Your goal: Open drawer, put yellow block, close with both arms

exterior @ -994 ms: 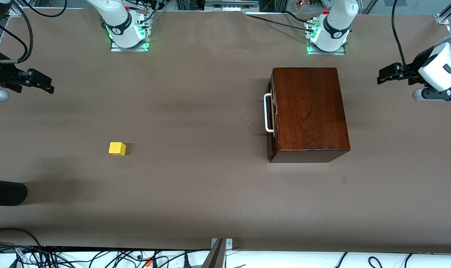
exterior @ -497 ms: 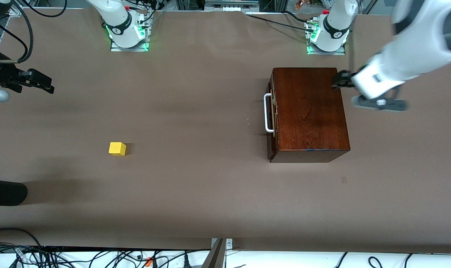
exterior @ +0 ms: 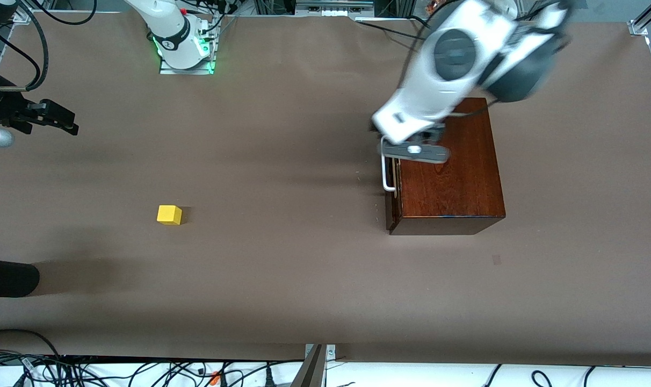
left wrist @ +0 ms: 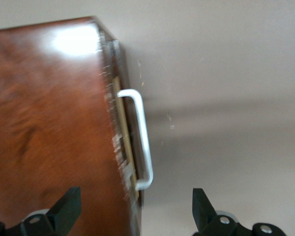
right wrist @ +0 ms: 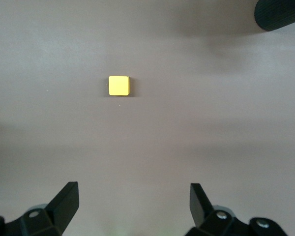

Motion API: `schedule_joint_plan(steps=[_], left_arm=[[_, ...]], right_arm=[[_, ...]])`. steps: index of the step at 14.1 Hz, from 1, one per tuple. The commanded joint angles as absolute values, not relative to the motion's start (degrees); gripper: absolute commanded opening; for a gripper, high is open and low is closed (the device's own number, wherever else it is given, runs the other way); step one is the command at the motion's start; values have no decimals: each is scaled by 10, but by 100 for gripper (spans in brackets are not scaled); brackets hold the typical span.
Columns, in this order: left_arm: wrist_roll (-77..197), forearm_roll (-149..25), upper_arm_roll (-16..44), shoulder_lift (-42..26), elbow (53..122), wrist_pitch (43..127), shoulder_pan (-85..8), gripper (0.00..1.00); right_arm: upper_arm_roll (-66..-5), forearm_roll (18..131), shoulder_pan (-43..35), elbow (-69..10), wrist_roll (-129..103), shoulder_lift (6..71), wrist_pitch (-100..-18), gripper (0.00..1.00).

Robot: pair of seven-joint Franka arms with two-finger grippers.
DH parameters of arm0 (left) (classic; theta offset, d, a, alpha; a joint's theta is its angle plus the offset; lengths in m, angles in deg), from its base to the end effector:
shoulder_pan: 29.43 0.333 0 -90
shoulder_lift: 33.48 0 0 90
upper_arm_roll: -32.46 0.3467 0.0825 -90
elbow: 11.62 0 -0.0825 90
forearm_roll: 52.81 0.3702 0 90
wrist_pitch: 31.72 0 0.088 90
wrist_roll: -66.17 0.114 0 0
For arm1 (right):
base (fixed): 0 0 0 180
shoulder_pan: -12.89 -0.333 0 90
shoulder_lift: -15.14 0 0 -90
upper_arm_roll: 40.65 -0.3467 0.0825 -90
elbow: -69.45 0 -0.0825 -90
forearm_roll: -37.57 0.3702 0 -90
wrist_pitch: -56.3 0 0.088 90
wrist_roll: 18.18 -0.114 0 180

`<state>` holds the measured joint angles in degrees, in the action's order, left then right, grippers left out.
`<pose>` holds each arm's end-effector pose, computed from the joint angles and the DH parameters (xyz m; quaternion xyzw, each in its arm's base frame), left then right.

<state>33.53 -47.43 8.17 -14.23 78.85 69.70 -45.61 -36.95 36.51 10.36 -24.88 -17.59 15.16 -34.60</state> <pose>0.5101 -0.3801 0.4759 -0.9954 0.0735 0.0597 0.0155 0.5388 -0.0131 0.6148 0.9995 -0.0046 -0.0302 0.0088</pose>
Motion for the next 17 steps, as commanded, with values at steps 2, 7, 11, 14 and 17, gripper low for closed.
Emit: schedule_joint_plan(steps=[2,7,11,14,17], left_arm=[[243,-366,86,-69,777,726,-530,100],[231,-363,90,-54,816,726,-525,100],[230,-342,90,-54,839,726,-525,100],[225,-304,89,-43,844,726,-526,100],[218,-304,89,-36,848,742,-525,100]], right_arm=[[-375,368,110,-253,-170,144,-348,100],[-375,368,109,-253,-170,145,-348,100],[-375,368,109,-253,-170,145,-348,100],[-375,367,109,-253,-170,146,-348,100],[-375,367,109,-253,-170,147,-348,100]])
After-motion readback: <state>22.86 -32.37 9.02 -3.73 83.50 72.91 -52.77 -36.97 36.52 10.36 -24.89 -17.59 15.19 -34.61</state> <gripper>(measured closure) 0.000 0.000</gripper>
